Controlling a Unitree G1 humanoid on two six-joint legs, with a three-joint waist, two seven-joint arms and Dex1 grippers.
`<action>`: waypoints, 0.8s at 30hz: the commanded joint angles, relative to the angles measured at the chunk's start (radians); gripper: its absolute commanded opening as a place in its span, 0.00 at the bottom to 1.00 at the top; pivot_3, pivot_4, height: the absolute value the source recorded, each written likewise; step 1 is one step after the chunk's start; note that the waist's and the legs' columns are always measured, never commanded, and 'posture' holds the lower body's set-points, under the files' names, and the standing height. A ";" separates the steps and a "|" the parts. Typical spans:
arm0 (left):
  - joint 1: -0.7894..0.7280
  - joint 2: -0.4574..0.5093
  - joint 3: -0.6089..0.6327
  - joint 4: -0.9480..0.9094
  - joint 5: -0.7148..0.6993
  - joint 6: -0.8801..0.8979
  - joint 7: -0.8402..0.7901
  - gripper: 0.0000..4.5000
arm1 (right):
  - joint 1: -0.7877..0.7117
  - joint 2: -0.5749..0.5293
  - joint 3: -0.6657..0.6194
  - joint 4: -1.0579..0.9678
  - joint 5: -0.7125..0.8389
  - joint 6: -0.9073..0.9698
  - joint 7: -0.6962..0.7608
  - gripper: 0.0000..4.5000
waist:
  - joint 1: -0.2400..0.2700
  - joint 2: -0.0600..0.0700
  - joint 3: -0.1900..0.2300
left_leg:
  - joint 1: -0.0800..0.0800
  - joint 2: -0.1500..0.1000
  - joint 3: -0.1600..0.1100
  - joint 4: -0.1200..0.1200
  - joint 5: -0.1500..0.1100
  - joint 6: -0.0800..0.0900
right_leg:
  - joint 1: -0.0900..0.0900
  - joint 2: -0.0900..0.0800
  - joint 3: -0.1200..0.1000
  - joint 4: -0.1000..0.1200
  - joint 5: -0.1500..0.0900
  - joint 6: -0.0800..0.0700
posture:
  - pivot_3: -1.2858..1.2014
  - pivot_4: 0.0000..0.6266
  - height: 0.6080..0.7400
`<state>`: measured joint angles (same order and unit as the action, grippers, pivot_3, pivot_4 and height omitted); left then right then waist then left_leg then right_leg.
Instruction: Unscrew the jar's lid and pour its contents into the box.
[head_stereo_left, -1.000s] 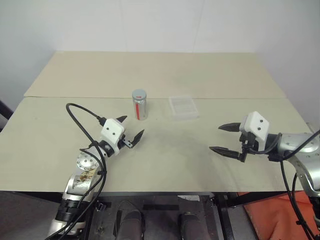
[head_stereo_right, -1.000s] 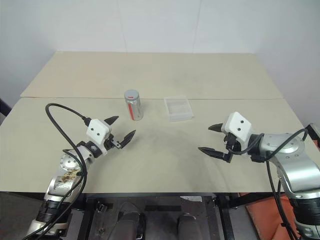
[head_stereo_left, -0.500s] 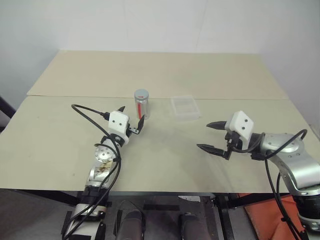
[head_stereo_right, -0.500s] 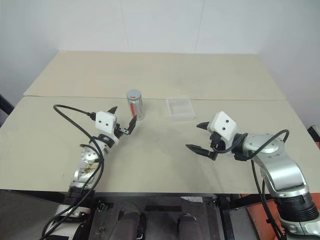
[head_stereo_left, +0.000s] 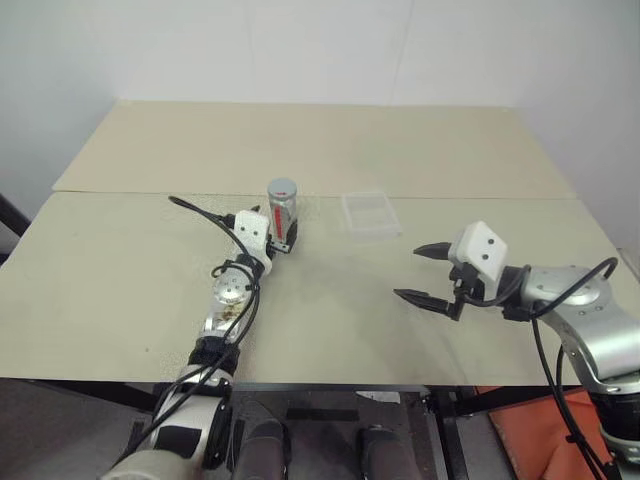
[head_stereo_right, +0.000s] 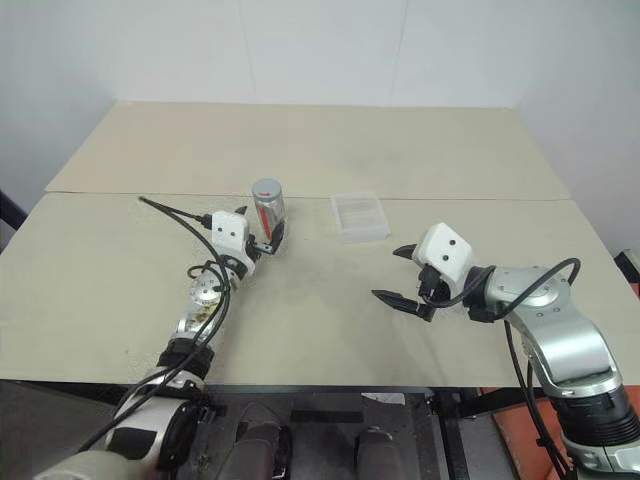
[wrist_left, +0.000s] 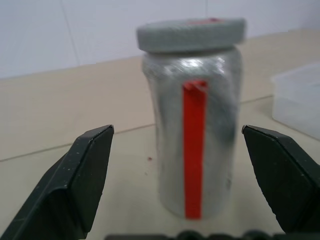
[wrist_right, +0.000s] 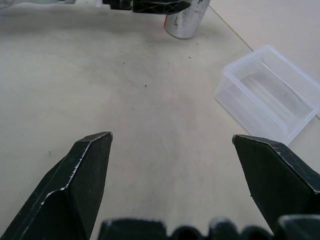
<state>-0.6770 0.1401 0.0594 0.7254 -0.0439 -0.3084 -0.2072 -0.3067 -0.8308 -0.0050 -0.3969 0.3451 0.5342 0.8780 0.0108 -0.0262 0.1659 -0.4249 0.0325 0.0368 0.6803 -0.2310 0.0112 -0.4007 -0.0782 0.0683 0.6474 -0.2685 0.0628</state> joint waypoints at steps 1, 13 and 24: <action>-0.046 -0.011 0.019 0.056 -0.019 -0.057 -0.003 1.00 | -0.008 -0.005 -0.025 -0.054 0.008 0.016 -0.017 1.00 | 0.000 0.000 0.000 | 0.000 0.000 0.000 0.000 0.000 0.000 | 0.000 0.000 0.000 0.000 0.000 0.000 | 0.52 0.24 1.00; -0.127 -0.022 0.027 0.221 -0.021 -0.151 -0.054 0.87 | 0.016 -0.010 -0.039 -0.064 0.002 0.049 -0.044 1.00 | 0.000 0.000 0.000 | 0.000 0.000 0.001 0.000 0.000 0.000 | 0.000 0.000 0.000 0.000 0.000 0.000 | 0.52 0.24 1.00; -0.141 -0.033 0.036 0.262 -0.018 -0.176 -0.051 0.42 | 0.018 -0.005 -0.028 -0.059 -0.015 0.047 -0.069 1.00 | 0.000 0.000 0.000 | 0.000 0.000 0.001 0.000 0.000 0.000 | 0.000 0.000 0.000 0.000 0.000 0.000 | 0.52 0.24 1.00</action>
<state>-0.7873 0.1053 0.0926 0.9955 -0.0629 -0.4579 -0.2587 -0.2890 -0.8309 -0.0106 -0.4231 0.3349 0.5788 0.8231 0.0112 -0.0263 0.1659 -0.4250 0.0324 0.0378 0.6804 -0.2309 0.0112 -0.4007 -0.0780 0.0683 0.6474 -0.2685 0.0629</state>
